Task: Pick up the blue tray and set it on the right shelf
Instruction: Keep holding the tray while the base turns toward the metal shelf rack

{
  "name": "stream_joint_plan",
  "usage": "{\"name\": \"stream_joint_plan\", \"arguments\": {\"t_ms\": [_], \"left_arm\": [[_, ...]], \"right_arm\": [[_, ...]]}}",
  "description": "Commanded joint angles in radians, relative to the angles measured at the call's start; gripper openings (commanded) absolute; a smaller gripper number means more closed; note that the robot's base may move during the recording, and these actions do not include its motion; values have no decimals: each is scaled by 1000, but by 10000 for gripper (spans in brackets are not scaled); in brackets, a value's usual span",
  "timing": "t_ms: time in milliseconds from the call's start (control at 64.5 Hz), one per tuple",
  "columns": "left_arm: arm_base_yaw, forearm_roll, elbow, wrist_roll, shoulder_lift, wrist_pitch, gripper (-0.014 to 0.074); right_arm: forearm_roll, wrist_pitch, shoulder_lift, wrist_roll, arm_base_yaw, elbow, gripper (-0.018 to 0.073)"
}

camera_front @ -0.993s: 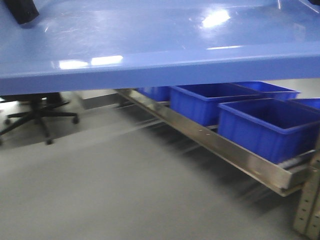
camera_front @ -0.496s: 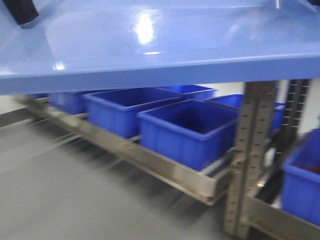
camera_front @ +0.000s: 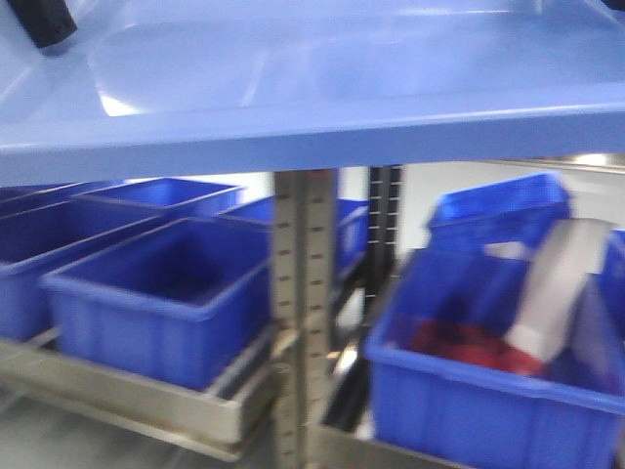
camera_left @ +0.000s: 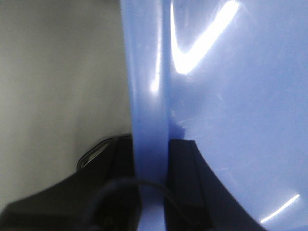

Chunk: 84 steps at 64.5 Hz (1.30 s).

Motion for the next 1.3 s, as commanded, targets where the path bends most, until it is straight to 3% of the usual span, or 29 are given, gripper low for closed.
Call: {"name": "stream_joint_plan", "arguments": {"t_ms": [0,1288], "left_arm": [[-7,34,-21,19,-32,97,-48],[-7,34,-21,19,-32,97,-48]], "right_arm": [[-36,-44,-32,-23,-4,-30,57],[-36,-44,-32,-23,-4,-30,57]]}}
